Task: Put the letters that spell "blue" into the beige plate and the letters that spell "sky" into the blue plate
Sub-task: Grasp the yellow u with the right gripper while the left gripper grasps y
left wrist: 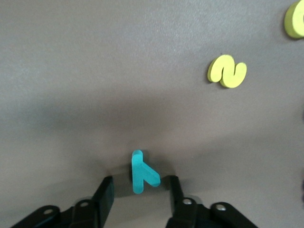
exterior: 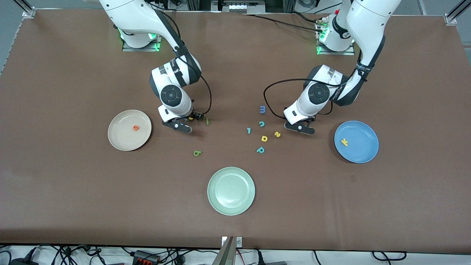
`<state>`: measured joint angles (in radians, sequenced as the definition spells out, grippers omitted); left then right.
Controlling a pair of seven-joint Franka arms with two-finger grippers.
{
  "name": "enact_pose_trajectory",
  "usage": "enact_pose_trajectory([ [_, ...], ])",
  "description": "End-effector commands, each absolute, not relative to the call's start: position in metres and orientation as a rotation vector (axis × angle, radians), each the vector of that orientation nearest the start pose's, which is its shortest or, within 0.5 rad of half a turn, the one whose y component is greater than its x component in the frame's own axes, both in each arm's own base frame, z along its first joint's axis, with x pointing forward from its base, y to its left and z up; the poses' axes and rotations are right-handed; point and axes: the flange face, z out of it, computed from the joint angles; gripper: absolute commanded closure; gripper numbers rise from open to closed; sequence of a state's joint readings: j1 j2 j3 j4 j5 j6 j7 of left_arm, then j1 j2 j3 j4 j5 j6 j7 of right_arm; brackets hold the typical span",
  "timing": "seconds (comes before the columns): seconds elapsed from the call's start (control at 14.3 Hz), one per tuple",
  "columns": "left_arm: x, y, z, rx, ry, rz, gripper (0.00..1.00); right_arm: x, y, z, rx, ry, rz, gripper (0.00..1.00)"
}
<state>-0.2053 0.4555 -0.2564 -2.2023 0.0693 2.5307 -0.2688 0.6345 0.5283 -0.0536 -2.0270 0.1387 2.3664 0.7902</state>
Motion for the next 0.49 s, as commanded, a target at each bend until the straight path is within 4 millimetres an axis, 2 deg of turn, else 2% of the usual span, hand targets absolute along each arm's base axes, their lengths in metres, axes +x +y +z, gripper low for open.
enact_pose_trajectory([
  [0.0,0.4863,-0.2466,0.1703,-3.151,0.366,0.157,0.5,0.4803,0.3217,0.1701,-3.146,0.535,0.291,0.41],
  [0.07,0.4863,-0.2466,0.1703,-3.15,0.366,0.156,0.57,0.4802,0.3216,0.17,-3.149,0.531,0.293,0.5],
  [0.28,0.4871,-0.2441,0.1711,-3.152,0.328,0.156,0.81,0.4794,0.3243,0.1713,-3.148,0.509,0.292,0.62],
  [0.42,0.4888,-0.241,0.1738,-3.149,0.325,0.157,0.84,0.4801,0.3248,0.1728,-3.149,0.492,0.288,0.67],
])
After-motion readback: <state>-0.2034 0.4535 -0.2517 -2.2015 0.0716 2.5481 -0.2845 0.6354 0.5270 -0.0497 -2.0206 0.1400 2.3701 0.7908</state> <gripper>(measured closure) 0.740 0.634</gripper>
